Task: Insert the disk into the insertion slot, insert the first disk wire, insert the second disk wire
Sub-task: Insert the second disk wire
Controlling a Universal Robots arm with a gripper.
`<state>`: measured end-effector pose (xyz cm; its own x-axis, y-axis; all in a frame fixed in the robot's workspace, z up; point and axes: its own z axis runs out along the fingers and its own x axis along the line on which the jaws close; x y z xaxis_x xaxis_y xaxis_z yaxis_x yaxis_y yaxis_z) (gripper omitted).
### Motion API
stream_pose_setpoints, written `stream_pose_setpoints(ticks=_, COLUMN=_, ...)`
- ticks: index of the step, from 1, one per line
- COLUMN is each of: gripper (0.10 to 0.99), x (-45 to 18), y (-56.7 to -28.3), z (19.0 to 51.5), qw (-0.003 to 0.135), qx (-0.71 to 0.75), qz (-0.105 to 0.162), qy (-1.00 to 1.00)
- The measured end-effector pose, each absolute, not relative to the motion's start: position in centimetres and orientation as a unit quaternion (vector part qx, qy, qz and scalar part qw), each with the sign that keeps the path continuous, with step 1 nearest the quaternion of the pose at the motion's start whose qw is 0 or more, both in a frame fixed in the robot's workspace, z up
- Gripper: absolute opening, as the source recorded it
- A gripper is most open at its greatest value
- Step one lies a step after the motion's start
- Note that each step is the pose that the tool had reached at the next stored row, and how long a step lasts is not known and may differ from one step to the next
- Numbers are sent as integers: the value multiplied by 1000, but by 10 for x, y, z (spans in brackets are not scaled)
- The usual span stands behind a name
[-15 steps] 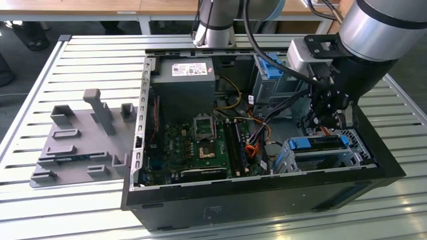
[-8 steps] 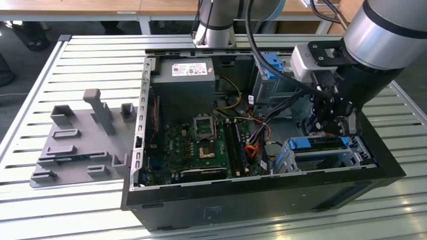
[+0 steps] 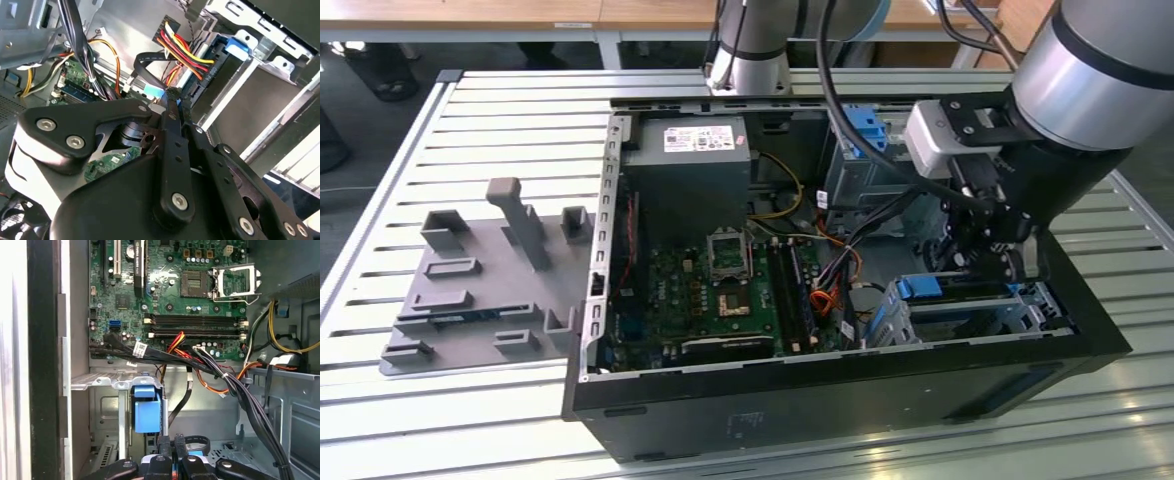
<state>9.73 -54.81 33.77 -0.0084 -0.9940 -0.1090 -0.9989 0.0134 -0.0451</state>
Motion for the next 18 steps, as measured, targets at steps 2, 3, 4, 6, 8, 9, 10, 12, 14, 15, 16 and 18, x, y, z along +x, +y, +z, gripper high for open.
stream_pose_setpoints(ticks=2, gripper=149, x=97, y=-550, z=338, qw=55, qx=-702, qz=22, qy=710)
stream_pose_setpoints(ticks=3, gripper=149, x=97, y=-550, z=337, qw=55, qx=-702, qz=22, qy=710)
stream_pose_setpoints(ticks=4, gripper=149, x=97, y=-550, z=337, qw=55, qx=-702, qz=22, qy=710)
stream_pose_setpoints(ticks=6, gripper=149, x=97, y=-550, z=337, qw=55, qx=-702, qz=22, qy=710)
stream_pose_setpoints(ticks=8, gripper=149, x=97, y=-551, z=337, qw=55, qx=-702, qz=22, qy=710)
stream_pose_setpoints(ticks=9, gripper=149, x=97, y=-551, z=337, qw=55, qx=-702, qz=22, qy=710)
stream_pose_setpoints(ticks=10, gripper=149, x=98, y=-551, z=337, qw=55, qx=-702, qz=22, qy=710)
stream_pose_setpoints(ticks=12, gripper=149, x=98, y=-551, z=337, qw=55, qx=-702, qz=22, qy=709)
stream_pose_setpoints(ticks=14, gripper=149, x=99, y=-551, z=337, qw=55, qx=-702, qz=22, qy=709)
stream_pose_setpoints(ticks=15, gripper=149, x=99, y=-551, z=336, qw=55, qx=-702, qz=22, qy=709)
stream_pose_setpoints(ticks=16, gripper=149, x=99, y=-551, z=336, qw=55, qx=-703, qz=22, qy=709)
stream_pose_setpoints(ticks=18, gripper=149, x=99, y=-552, z=336, qw=57, qx=-703, qz=24, qy=708)
